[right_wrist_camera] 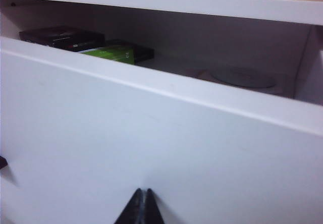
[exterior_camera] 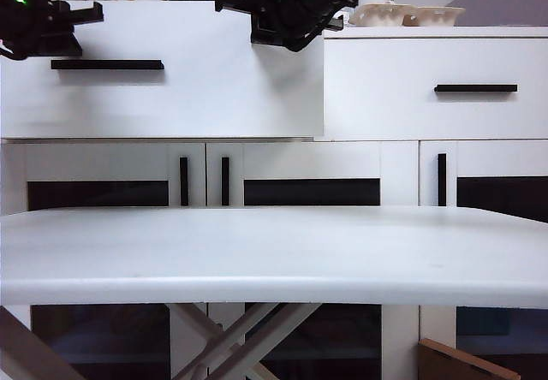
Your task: Pick up a can of beer from the white table, open the left drawer, place the beer inside the drawer, and finally close the drawer.
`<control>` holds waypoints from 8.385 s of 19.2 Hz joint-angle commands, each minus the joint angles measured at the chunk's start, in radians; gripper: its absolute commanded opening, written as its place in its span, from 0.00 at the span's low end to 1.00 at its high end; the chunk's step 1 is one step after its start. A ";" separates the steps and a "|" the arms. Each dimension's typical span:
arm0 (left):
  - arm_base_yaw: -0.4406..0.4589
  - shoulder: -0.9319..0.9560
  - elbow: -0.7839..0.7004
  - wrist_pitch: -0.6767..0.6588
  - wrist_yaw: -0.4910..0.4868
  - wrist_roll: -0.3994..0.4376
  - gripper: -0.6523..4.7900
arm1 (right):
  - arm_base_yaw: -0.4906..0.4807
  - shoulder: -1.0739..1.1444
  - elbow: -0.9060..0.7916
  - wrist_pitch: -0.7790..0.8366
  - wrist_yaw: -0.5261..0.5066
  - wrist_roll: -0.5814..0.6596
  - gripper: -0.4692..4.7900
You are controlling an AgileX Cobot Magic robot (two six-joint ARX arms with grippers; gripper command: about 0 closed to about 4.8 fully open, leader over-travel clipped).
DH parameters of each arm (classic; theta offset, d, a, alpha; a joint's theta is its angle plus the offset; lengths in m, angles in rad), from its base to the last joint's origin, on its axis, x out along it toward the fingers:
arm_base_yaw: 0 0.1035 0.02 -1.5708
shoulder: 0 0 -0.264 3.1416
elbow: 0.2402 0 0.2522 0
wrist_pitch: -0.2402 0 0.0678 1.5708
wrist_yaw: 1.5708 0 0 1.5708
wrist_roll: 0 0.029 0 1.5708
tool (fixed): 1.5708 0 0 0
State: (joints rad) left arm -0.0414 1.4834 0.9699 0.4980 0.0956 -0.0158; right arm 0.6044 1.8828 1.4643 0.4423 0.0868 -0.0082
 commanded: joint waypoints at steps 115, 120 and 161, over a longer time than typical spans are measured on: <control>0.130 -1.479 -0.834 -0.595 -0.039 -0.014 0.11 | -0.126 -1.301 -0.812 -0.858 -0.037 0.041 0.09; 0.143 -1.479 -0.904 -0.494 -0.015 -0.014 0.11 | -0.126 -1.301 -0.812 -0.858 -0.037 0.041 0.09; 0.012 -1.479 -0.961 -0.467 -0.137 0.034 0.11 | -0.291 -1.575 -1.243 -0.220 0.120 -0.100 0.09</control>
State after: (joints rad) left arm -0.0315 0.0036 0.0071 0.0223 -0.0391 0.0139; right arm 0.3122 0.3447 0.2481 0.2054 0.2050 -0.1062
